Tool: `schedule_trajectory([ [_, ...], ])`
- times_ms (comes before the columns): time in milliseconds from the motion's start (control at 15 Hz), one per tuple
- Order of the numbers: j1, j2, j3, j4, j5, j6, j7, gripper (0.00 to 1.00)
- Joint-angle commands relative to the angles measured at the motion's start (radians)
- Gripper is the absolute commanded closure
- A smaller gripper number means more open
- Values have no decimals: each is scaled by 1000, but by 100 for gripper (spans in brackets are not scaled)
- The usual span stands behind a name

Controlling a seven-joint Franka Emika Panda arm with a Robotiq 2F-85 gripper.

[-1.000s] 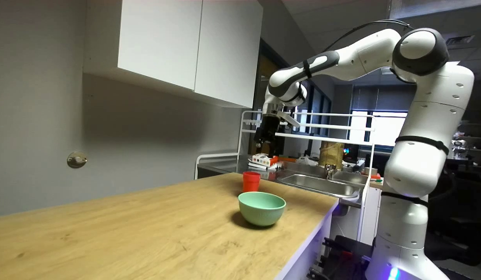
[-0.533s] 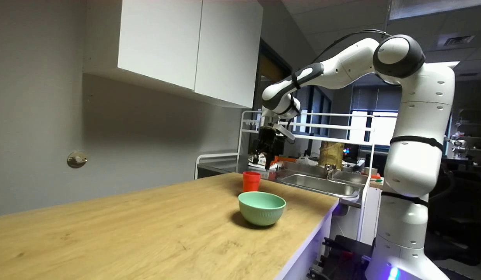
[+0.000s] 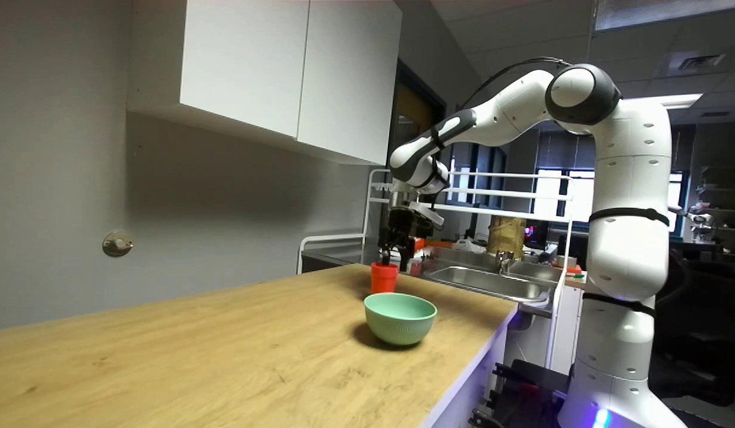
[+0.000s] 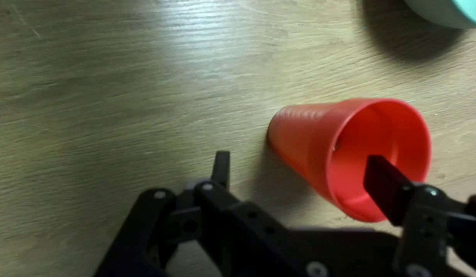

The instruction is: Pour the things in the cup into the bowl

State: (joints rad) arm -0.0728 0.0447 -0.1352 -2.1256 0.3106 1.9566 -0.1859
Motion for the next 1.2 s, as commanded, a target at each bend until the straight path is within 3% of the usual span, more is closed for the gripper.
schedule_trajectory([
  [0, -18, 34, 14, 49, 10, -21, -16, 41],
  [467, -25, 45, 15, 81, 13, -26, -7, 95],
  [667, -23, 43, 19, 96, 11, -29, 10, 100],
  [800, -14, 30, 28, 97, 4, -23, 37, 97],
  [1133, 42, -57, 84, 57, -57, 18, 186, 97],
])
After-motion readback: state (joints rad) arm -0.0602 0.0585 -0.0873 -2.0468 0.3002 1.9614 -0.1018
